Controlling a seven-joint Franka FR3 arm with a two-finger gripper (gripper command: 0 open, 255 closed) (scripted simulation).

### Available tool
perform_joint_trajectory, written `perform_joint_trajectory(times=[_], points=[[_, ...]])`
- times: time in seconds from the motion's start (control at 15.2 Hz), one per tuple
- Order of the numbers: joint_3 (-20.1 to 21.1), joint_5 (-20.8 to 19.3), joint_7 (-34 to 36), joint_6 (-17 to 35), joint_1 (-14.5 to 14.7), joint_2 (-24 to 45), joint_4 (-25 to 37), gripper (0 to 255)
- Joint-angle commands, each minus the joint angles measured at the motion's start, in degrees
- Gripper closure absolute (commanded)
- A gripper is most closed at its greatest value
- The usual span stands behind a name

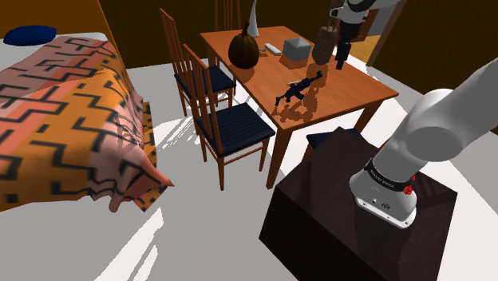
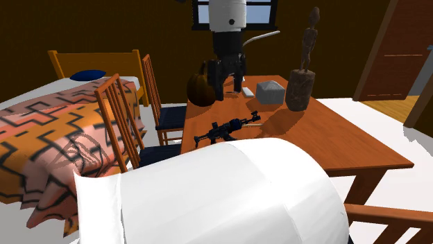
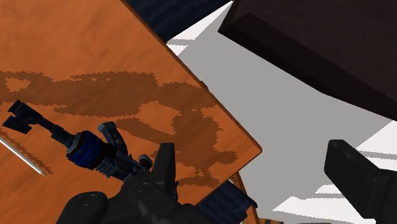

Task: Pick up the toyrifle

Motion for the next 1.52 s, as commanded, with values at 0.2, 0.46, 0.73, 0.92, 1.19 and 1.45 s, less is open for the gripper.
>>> perform_joint_trajectory(times=[0.2, 0.46, 0.73, 0.92, 1.19, 1.45], points=[[-6.3, 6.5, -15.4, 7.6, 2.8, 13.2, 5.0, 0], [-7.7, 16.0, -28.9, 11.4, 2.5, 25.2, 10.7, 0], [-4.7, 24.5, -40.8, 13.0, -1.5, 36.4, 17.9, 0], [-1.3, 28.8, -47.6, 13.3, -5.2, 43.7, 24.0, 0], [3.1, 32.3, -54.5, 12.9, -9.9, 52.7, 33.1, 0], [4.9, 33.5, -56.6, 13.6, -11.6, 56.6, 36.2, 0]])
